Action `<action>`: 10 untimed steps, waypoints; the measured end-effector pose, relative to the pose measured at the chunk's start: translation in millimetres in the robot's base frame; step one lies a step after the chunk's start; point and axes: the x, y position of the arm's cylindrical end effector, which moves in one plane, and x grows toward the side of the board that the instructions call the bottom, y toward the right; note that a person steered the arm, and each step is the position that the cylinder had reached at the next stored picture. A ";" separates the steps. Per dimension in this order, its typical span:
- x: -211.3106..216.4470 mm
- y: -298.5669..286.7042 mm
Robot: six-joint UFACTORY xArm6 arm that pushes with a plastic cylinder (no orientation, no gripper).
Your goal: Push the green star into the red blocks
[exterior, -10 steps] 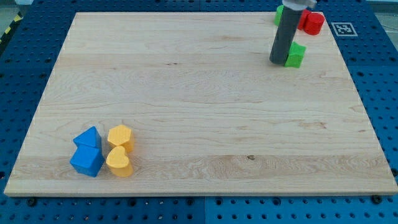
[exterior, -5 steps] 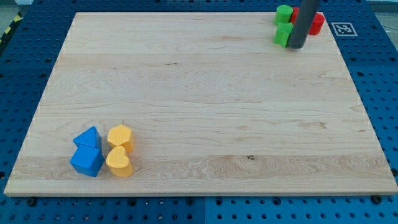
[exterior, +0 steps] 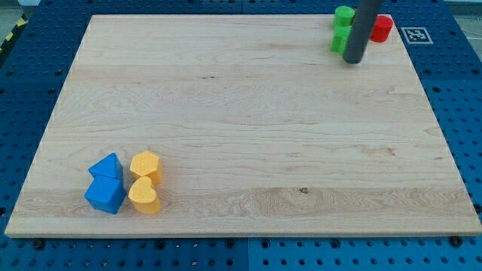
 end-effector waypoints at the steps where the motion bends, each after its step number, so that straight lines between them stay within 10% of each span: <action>1: -3.4 20.0; 3: 24.5 -55.9; 7: -45.9 3.6; 10: -96.3 -74.0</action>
